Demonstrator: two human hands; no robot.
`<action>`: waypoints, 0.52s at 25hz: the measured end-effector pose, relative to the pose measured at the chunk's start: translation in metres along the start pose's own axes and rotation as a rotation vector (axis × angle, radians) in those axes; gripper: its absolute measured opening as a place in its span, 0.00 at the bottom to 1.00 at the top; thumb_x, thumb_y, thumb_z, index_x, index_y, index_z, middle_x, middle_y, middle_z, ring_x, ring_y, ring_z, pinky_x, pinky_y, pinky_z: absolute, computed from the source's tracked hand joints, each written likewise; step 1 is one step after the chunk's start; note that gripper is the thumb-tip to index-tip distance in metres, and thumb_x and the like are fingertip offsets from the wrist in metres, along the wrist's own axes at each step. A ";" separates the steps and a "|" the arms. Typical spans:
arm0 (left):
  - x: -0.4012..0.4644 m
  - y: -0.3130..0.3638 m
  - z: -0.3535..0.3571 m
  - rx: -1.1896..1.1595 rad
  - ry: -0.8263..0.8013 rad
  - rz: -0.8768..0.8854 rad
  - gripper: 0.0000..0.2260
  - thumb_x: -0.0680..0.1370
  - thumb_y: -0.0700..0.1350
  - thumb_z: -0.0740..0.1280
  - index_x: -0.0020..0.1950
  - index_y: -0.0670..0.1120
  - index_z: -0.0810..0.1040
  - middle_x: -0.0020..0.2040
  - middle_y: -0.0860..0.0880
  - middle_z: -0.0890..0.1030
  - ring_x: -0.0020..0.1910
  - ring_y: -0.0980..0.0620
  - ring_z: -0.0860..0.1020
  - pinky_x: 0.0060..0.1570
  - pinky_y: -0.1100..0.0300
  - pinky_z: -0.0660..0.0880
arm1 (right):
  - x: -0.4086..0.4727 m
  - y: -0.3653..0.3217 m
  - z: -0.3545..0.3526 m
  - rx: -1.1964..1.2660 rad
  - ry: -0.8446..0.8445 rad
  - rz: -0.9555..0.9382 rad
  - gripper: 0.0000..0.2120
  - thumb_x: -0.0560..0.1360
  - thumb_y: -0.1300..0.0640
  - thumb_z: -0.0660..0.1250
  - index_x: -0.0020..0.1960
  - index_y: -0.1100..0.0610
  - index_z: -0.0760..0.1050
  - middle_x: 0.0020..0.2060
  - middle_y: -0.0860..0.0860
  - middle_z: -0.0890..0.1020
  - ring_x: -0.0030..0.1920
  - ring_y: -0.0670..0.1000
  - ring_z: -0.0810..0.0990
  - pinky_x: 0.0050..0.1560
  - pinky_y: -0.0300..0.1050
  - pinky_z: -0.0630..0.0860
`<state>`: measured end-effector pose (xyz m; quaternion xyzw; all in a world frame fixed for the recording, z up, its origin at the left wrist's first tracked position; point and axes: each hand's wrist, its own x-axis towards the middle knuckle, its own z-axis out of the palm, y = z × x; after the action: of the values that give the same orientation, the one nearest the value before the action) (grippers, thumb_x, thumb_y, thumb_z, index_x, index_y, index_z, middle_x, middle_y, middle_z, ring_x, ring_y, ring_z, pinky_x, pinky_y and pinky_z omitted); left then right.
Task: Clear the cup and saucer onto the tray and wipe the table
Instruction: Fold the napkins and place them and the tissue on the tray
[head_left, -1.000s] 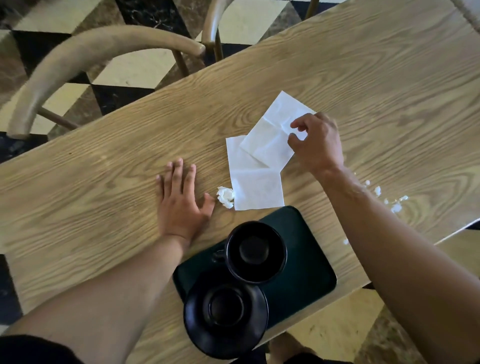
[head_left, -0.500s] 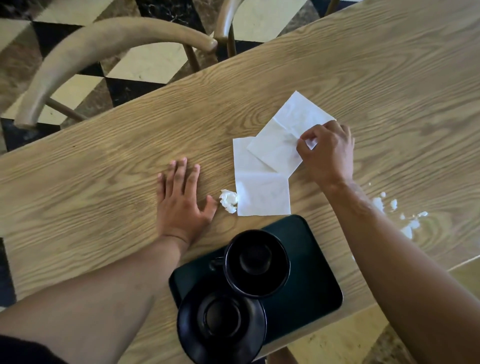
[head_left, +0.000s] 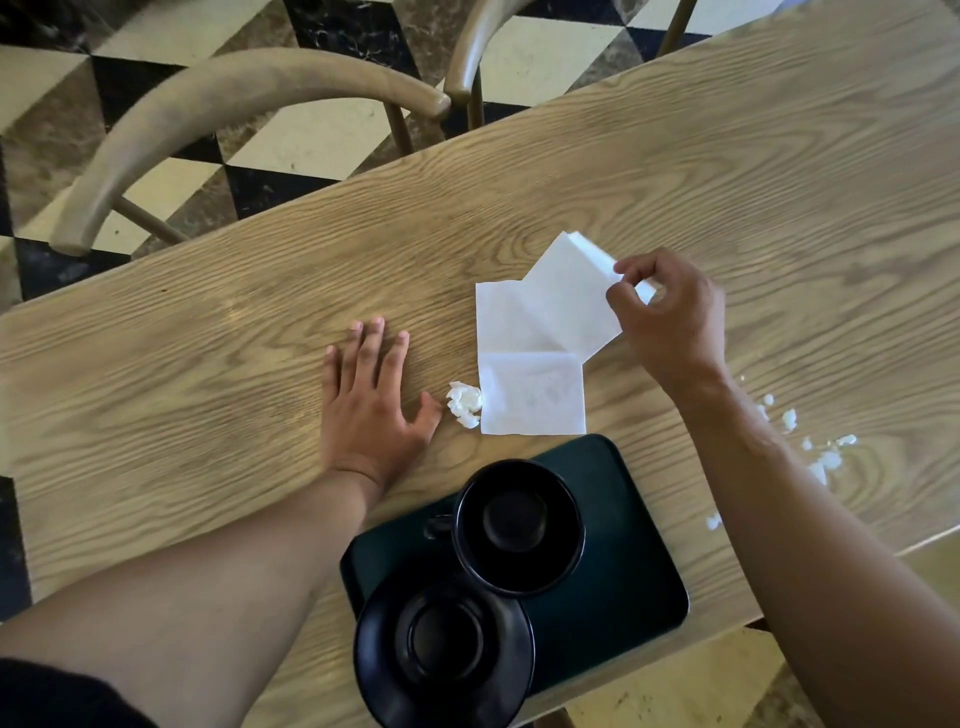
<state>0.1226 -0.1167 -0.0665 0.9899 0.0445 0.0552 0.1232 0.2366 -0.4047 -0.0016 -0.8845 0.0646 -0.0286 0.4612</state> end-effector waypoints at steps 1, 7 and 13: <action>0.000 0.000 -0.001 -0.002 -0.003 -0.001 0.33 0.75 0.57 0.61 0.77 0.42 0.69 0.82 0.40 0.62 0.82 0.40 0.56 0.80 0.40 0.49 | -0.001 -0.003 -0.004 0.106 -0.042 0.064 0.07 0.68 0.55 0.66 0.40 0.59 0.78 0.41 0.44 0.85 0.40 0.37 0.80 0.41 0.26 0.70; 0.000 0.000 -0.001 -0.026 -0.008 -0.019 0.33 0.75 0.56 0.61 0.77 0.43 0.69 0.82 0.41 0.62 0.83 0.42 0.54 0.81 0.42 0.47 | -0.012 -0.013 -0.013 0.832 -0.185 0.497 0.06 0.68 0.60 0.62 0.34 0.54 0.68 0.34 0.51 0.69 0.36 0.51 0.68 0.35 0.46 0.63; -0.001 0.000 0.001 -0.025 0.014 -0.005 0.32 0.75 0.56 0.61 0.77 0.42 0.70 0.81 0.40 0.63 0.82 0.41 0.56 0.80 0.40 0.49 | -0.030 -0.011 -0.015 1.103 -0.200 0.712 0.07 0.76 0.56 0.67 0.39 0.55 0.77 0.37 0.50 0.81 0.39 0.52 0.81 0.39 0.46 0.81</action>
<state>0.1221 -0.1164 -0.0672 0.9877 0.0471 0.0622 0.1355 0.2067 -0.4064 0.0168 -0.4417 0.2858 0.1792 0.8313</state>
